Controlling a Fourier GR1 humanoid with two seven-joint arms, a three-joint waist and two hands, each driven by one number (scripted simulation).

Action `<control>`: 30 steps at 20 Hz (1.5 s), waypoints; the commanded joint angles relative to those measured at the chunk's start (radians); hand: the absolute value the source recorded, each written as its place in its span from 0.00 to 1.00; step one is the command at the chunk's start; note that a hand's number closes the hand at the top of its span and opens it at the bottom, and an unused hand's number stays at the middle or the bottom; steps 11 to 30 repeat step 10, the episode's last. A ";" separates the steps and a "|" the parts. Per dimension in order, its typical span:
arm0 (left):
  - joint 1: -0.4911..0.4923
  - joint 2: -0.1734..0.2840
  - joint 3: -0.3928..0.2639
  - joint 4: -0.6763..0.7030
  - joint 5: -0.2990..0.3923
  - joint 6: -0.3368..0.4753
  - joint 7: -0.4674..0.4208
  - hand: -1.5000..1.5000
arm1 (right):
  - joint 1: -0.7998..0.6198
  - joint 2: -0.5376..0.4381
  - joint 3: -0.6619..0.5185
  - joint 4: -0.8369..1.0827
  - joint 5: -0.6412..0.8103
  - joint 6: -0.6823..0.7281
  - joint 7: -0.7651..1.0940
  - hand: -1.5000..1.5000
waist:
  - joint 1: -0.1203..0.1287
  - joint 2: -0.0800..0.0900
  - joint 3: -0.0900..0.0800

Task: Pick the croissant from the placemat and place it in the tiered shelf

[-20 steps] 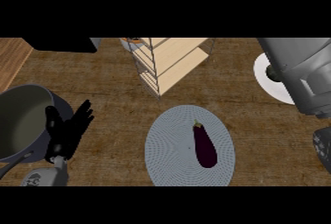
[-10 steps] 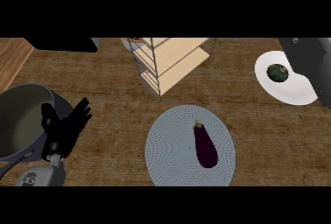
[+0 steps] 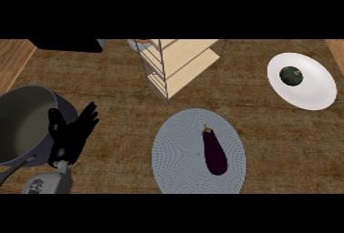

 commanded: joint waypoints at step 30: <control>-0.020 -0.005 -0.012 0.016 -0.010 -0.014 -0.008 0.50 | 0.140 -0.230 -0.062 0.020 -0.051 0.223 -0.009 0.00 | 0.026 0.023 0.004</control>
